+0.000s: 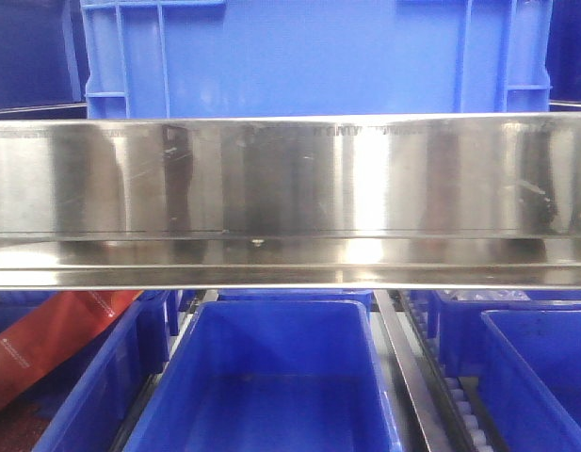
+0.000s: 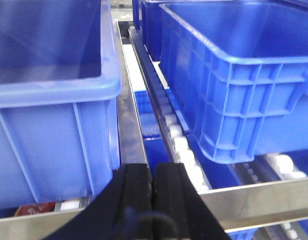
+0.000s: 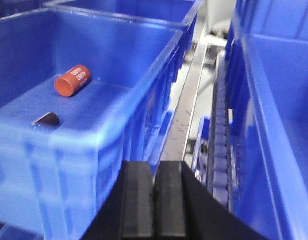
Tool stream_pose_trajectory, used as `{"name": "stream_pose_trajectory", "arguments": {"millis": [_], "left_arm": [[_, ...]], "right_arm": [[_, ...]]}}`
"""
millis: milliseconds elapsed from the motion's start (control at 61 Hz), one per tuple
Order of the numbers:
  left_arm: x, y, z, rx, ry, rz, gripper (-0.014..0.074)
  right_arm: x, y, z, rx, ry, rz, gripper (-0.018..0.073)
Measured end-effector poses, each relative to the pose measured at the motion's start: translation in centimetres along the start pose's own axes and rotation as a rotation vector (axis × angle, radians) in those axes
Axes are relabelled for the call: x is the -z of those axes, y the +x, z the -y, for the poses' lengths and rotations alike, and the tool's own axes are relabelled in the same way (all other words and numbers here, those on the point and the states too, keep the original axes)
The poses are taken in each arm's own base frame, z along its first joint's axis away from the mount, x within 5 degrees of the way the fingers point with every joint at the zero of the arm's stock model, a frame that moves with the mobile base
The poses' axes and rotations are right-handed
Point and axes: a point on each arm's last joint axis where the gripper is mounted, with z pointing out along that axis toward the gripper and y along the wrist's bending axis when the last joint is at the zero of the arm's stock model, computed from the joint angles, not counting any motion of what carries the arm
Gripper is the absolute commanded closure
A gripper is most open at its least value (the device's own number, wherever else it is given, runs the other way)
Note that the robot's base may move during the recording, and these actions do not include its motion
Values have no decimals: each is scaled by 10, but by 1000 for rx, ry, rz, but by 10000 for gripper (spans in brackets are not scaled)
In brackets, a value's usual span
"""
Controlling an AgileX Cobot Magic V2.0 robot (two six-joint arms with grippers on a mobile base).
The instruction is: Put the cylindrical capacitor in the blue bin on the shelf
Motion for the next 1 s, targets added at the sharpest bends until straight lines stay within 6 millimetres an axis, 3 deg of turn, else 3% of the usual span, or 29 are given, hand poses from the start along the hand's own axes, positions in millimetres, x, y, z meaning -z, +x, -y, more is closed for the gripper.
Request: {"name": "stream_pose_trajectory", "arguments": {"millis": [197, 377, 590, 1000], "left_arm": [[-9, 10, 0, -5, -3, -40, 708], [-9, 11, 0, -5, -3, -42, 708], [-9, 11, 0, -5, -3, -40, 708], [-9, 10, 0, -5, -2, -36, 708]], "right_arm": [[33, 43, -3, 1, 10, 81, 718], [61, 63, -5, 6, 14, 174, 718], [84, 68, -7, 12, 17, 271, 718], [84, 68, -7, 14, 18, 278, 719]]}}
